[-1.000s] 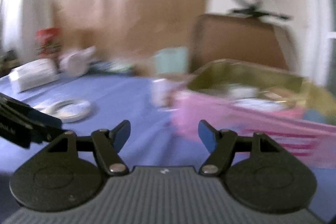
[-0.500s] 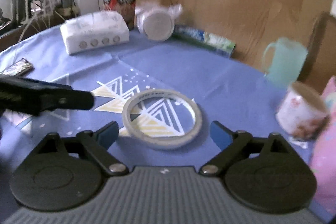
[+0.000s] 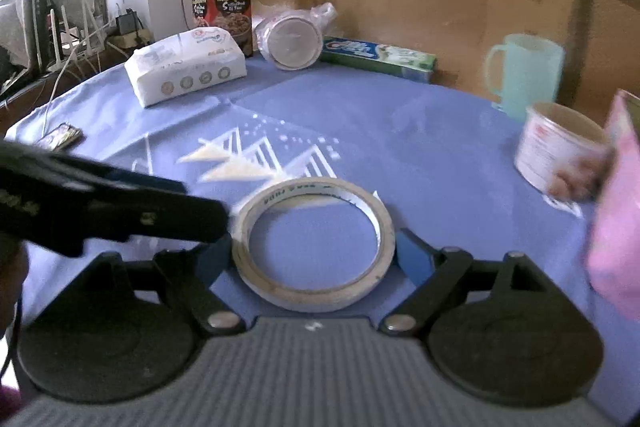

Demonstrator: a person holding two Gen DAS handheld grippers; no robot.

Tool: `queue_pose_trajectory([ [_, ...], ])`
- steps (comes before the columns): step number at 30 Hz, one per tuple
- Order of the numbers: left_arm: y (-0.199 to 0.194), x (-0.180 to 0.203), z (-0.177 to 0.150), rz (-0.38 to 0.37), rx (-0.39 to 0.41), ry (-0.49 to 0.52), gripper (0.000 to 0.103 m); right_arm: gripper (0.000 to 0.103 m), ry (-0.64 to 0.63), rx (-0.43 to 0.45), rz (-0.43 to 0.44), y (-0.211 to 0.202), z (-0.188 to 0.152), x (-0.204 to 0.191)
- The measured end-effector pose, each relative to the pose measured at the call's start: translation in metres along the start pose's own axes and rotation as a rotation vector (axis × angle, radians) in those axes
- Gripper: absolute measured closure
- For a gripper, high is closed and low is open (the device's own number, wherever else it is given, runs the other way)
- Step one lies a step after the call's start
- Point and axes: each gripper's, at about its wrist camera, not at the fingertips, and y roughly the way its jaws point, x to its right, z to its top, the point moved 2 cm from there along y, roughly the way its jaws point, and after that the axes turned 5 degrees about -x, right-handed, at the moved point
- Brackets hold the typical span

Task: Organize soft objects
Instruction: 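Grasp the clear tape roll at its rim with the right tool, then carry the tape roll into the pink tin and open the right tool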

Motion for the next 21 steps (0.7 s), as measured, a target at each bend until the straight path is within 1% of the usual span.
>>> queue_pose_trajectory([
  [3, 0.015, 0.022, 0.002, -0.027, -0.049, 0.047, 0.041, 0.013, 0.001, 0.035, -0.054, -0.016, -0.014, 0.000],
  [4, 0.021, 0.030, 0.003, -0.047, -0.071, 0.062, 0.053, 0.013, 0.001, 0.050, -0.070, -0.020, -0.017, 0.001],
  [5, 0.024, 0.036, 0.004, -0.055, -0.083, 0.072, 0.055, 0.013, 0.000, 0.069, -0.088, -0.026, -0.021, 0.001],
  [8, 0.034, 0.057, 0.009, -0.046, -0.096, 0.120, 0.060, 0.014, -0.031, 0.133, -0.179, -0.038, -0.024, 0.003],
  [10, 0.036, 0.071, 0.017, -0.067, -0.089, 0.139, 0.060, 0.014, -0.043, 0.176, -0.232, -0.047, -0.025, 0.008],
  [13, 0.039, 0.100, 0.033, -0.101, -0.064, 0.195, 0.060, 0.014, -0.039, 0.255, -0.313, -0.066, -0.025, 0.022],
  [17, 0.047, 0.151, 0.056, -0.144, -0.020, 0.297, 0.060, 0.014, -0.003, 0.356, -0.432, -0.095, -0.021, 0.053],
  [19, 0.059, 0.177, 0.069, -0.157, -0.002, 0.345, 0.060, 0.013, 0.018, 0.381, -0.485, -0.106, -0.020, 0.071],
  [21, 0.075, 0.201, 0.083, -0.167, 0.014, 0.374, 0.057, 0.013, 0.046, 0.399, -0.530, -0.113, -0.017, 0.094],
])
